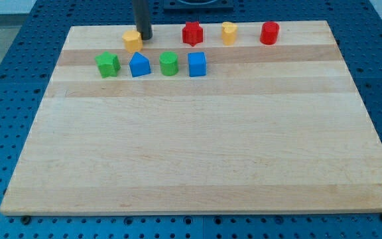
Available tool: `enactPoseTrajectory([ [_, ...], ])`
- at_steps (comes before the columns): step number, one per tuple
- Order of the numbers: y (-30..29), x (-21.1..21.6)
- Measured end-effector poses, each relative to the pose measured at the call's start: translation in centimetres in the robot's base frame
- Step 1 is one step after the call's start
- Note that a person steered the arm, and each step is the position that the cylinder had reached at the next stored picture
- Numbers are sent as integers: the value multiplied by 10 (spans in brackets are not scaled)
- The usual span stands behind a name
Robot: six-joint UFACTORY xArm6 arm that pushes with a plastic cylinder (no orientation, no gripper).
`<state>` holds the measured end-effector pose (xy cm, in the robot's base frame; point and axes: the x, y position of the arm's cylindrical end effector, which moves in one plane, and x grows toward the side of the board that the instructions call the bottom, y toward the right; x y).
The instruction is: Push the triangle towards the top edge of the board
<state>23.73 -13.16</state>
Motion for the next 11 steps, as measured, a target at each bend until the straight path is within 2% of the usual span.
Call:
enactPoseTrajectory([
  [3, -39, 76],
  [4, -35, 85],
  [6, 16, 139],
  [7, 26, 131],
  [8, 17, 92],
  [9, 2, 73],
  [11, -8, 128],
])
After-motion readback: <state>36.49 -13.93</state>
